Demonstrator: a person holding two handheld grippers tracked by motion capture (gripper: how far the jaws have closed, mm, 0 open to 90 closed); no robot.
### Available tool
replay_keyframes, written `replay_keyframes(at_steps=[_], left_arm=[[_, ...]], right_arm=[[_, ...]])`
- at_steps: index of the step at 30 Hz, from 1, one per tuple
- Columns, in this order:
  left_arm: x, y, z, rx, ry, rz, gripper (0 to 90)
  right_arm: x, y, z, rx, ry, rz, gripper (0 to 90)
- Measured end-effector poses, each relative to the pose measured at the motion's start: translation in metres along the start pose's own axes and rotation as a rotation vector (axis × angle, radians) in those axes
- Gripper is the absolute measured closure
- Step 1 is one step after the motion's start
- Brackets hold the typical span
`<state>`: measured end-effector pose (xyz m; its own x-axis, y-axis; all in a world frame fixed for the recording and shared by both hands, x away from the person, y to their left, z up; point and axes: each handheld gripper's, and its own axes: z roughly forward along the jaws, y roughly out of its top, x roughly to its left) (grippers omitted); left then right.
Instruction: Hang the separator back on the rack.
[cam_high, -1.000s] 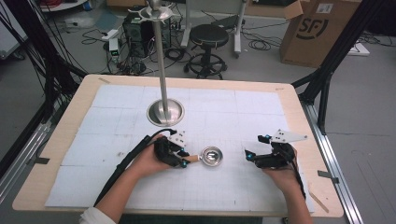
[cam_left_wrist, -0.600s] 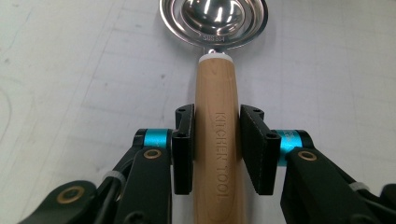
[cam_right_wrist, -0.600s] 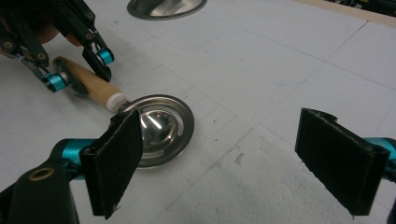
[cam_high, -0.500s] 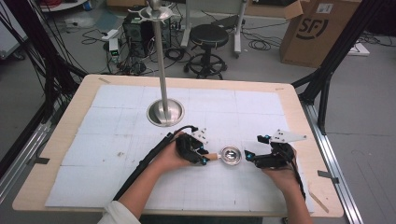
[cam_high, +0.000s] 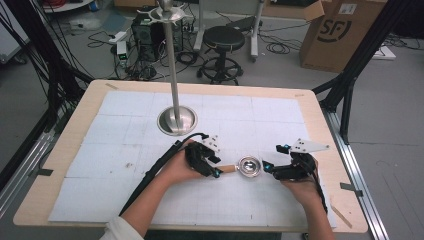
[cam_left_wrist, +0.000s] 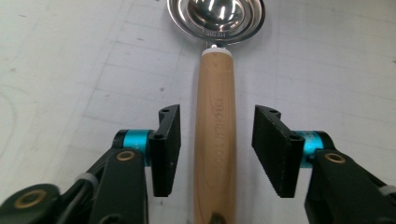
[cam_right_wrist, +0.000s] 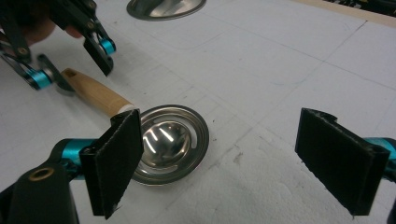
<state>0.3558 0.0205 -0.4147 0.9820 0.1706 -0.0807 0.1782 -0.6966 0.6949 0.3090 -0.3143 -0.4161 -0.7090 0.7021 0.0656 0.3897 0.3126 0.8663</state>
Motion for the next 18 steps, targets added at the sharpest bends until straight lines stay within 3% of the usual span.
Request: replay_keyframes(at_steps=[10, 18], left_arm=[[-0.004, -0.039, -0.070, -0.162, 0.095, -0.089, 38.7], [-0.002, -0.068, -0.107, -0.237, 0.158, -0.140, 31.1]], right_arm=[[0.001, 0.000, 0.000, 0.009, 0.000, -0.009, 14.0], [0.001, 0.000, -0.002, 0.005, -0.002, -0.001, 14.0]])
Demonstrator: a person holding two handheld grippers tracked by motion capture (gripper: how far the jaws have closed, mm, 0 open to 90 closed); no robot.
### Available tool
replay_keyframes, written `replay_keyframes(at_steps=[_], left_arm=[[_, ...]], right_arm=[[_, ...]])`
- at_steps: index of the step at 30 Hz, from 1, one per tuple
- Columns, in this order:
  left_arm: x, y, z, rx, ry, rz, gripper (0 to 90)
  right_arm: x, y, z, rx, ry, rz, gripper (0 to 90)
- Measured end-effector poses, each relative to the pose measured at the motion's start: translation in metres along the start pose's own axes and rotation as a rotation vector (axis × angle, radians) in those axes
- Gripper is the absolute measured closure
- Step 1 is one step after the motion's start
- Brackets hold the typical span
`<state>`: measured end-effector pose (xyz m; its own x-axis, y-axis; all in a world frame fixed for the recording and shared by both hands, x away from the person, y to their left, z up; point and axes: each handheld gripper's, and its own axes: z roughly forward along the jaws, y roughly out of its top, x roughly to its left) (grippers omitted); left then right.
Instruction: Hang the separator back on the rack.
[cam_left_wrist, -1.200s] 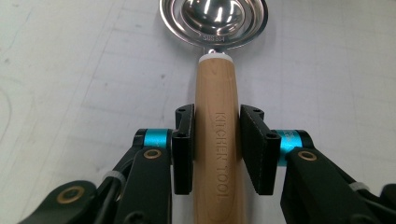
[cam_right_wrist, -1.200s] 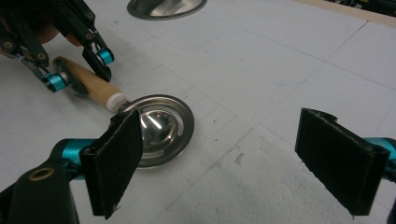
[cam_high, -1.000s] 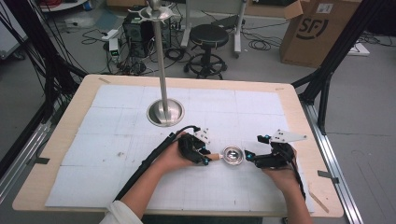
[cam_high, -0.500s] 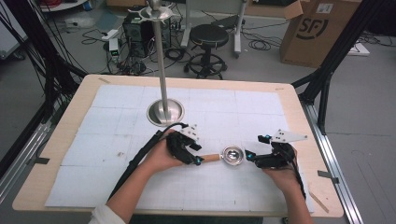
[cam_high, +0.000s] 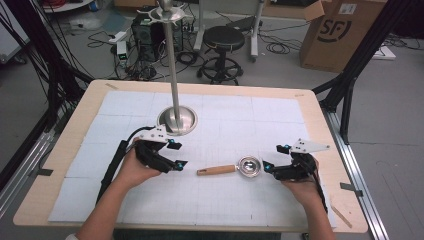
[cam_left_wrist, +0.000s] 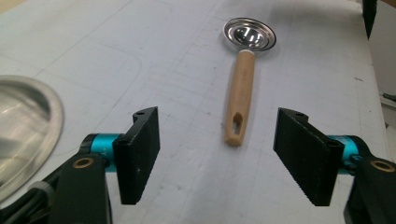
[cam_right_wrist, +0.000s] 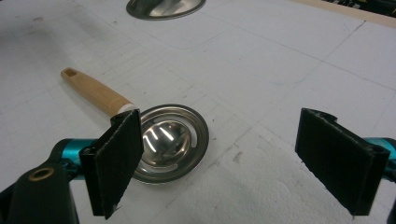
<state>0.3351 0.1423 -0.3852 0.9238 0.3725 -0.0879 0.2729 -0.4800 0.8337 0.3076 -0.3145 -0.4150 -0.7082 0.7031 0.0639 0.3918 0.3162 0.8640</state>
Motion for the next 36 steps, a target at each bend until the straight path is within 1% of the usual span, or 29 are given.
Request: replay_keyframes(at_steps=[4, 6, 8, 10, 14, 16, 18, 20, 23, 28, 29, 30, 34, 36], left_arm=[[0.009, -0.008, -0.014, -0.025, 0.023, -0.031, 27.1], [0.013, -0.011, -0.018, -0.036, 0.031, -0.044, 24.6], [0.013, -0.012, -0.021, -0.041, 0.043, -0.050, 22.6], [0.011, -0.012, -0.023, -0.056, 0.035, -0.051, 20.1], [0.003, -0.009, -0.029, -0.085, 0.018, -0.036, 17.0], [0.003, -0.010, -0.033, -0.106, 0.016, -0.038, 16.6], [0.006, -0.012, -0.036, -0.123, 0.015, -0.040, 15.9], [0.011, -0.015, -0.038, -0.140, 0.022, -0.056, 14.0], [0.016, -0.019, -0.038, -0.157, 0.026, -0.070, 11.5], [0.022, -0.020, -0.038, -0.173, 0.050, -0.078, 8.0], [0.023, -0.021, -0.038, -0.177, 0.054, -0.082, 7.5], [0.025, -0.021, -0.038, -0.179, 0.059, -0.084, 7.3], [0.029, -0.023, -0.039, -0.193, 0.080, -0.092, 6.7], [0.031, -0.023, -0.040, -0.207, 0.085, -0.096, 6.7]], right_arm=[[-0.001, 0.000, 0.000, -0.005, 0.004, -0.005, 14.0], [-0.001, 0.000, 0.001, -0.004, 0.005, 0.003, 14.0], [0.000, 0.001, 0.001, -0.003, 0.004, 0.000, 14.0], [0.001, 0.002, 0.001, -0.002, 0.008, -0.004, 13.9], [0.004, 0.003, 0.001, -0.002, 0.007, -0.009, 14.0], [0.004, 0.004, 0.002, 0.000, 0.008, -0.010, 14.0], [0.004, 0.004, 0.003, 0.004, 0.008, -0.008, 14.0], [0.004, 0.003, 0.004, 0.004, 0.011, -0.011, 13.9], [0.003, 0.004, 0.004, 0.004, 0.014, -0.011, 14.0], [0.004, 0.005, 0.002, 0.006, 0.015, -0.020, 14.0], [0.004, 0.005, 0.001, 0.008, 0.016, -0.028, 13.9], [0.006, 0.007, 0.000, 0.008, 0.015, -0.026, 13.9], [0.012, 0.015, -0.002, 0.001, 0.020, -0.048, 14.0], [0.015, 0.021, -0.001, 0.008, 0.027, -0.062, 14.0]])
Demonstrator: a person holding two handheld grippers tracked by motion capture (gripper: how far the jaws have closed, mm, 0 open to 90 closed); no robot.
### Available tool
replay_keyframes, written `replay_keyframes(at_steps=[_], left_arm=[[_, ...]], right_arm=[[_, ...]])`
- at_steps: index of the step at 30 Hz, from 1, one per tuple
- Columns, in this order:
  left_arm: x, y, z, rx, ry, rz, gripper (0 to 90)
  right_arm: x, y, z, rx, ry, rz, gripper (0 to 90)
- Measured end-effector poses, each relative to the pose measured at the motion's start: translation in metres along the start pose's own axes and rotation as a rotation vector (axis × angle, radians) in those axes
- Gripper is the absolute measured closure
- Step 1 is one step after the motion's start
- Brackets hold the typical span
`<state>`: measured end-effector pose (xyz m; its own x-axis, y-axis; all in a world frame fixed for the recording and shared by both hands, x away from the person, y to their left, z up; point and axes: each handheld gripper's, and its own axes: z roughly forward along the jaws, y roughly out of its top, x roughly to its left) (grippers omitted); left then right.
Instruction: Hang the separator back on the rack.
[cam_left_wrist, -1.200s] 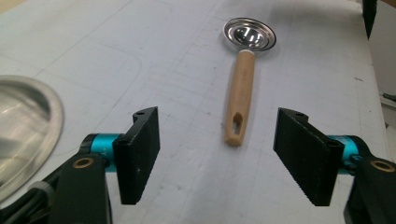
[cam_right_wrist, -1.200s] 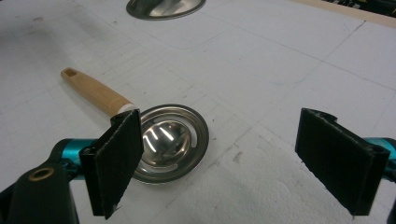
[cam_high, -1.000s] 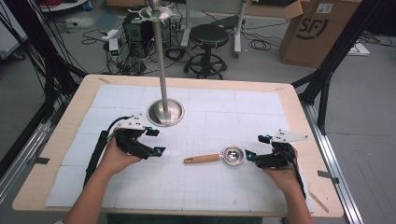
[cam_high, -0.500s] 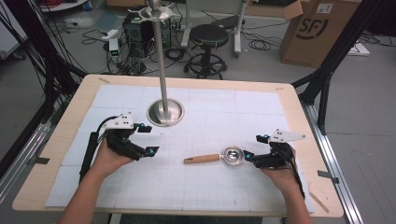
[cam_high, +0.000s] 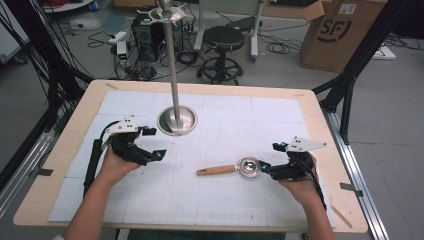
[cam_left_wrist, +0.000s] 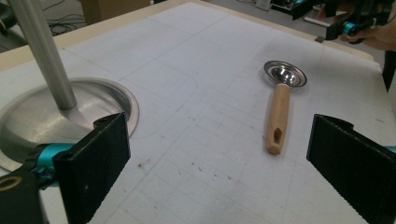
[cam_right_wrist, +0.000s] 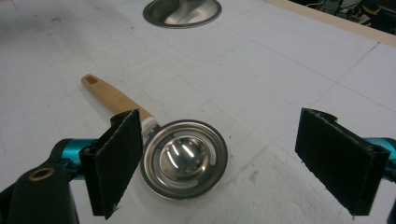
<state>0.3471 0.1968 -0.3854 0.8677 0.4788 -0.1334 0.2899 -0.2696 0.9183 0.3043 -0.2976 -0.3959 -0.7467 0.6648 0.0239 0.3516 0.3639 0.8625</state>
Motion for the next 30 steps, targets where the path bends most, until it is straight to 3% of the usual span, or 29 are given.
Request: replay_keyframes(at_steps=[3, 6, 14, 22, 27, 30], left_arm=[[0.002, -0.001, 0.001, -0.008, 0.006, -0.003, 6.6], [0.002, -0.002, 0.004, 0.018, 0.008, 0.006, 6.6], [-0.008, -0.001, 0.006, 0.041, -0.006, 0.041, 6.6], [-0.013, -0.002, 0.002, 0.042, -0.012, 0.045, 6.6], [-0.013, -0.003, 0.003, 0.045, -0.027, 0.047, 6.6], [-0.015, -0.003, 0.005, 0.051, -0.033, 0.054, 6.6]], right_arm=[[0.005, 0.009, 0.005, 0.016, 0.013, -0.019, 13.9], [0.008, 0.016, 0.012, 0.042, 0.030, -0.043, 13.9], [0.016, 0.035, 0.029, 0.115, 0.083, -0.106, 14.3], [0.027, 0.051, 0.052, 0.192, 0.143, -0.168, 16.5], [0.034, 0.057, 0.064, 0.250, 0.205, -0.213, 26.5], [0.037, 0.059, 0.071, 0.272, 0.217, -0.230, 31.0]])
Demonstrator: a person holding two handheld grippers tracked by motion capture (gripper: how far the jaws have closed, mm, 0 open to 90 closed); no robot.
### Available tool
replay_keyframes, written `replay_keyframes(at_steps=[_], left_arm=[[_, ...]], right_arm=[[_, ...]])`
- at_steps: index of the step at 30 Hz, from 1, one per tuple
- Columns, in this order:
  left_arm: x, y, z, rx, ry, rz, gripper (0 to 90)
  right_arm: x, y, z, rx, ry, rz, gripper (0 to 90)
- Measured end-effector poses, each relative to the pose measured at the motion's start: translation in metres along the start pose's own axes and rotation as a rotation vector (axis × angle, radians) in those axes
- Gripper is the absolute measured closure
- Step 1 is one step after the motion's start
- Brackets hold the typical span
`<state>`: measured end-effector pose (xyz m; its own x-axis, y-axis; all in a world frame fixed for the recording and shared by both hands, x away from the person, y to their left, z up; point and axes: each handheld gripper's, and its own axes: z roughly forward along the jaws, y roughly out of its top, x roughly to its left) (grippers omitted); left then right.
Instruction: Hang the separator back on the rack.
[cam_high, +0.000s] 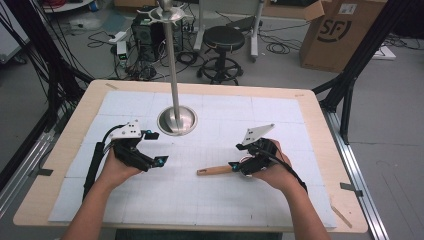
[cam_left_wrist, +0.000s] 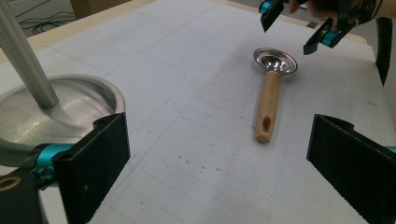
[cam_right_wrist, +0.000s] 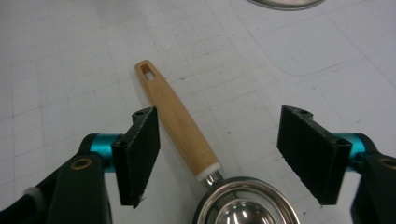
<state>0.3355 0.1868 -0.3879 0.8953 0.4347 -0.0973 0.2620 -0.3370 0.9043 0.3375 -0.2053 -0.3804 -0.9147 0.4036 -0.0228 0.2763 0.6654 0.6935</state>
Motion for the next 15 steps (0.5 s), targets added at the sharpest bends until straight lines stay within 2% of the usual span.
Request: replay_keyframes(at_steps=[5, 10, 15], left_arm=[[-0.001, 0.001, 0.001, 0.000, -0.004, 0.004, 6.6], [0.000, 0.001, 0.000, -0.020, -0.030, 0.002, 6.6], [-0.001, 0.000, 0.002, -0.008, -0.035, 0.007, 6.6]], right_arm=[[0.001, 0.003, 0.009, 0.048, 0.020, -0.022, 35.3], [0.006, 0.008, 0.020, 0.101, 0.028, -0.040, 36.3], [0.010, 0.012, 0.033, 0.158, 0.038, -0.074, 38.8]])
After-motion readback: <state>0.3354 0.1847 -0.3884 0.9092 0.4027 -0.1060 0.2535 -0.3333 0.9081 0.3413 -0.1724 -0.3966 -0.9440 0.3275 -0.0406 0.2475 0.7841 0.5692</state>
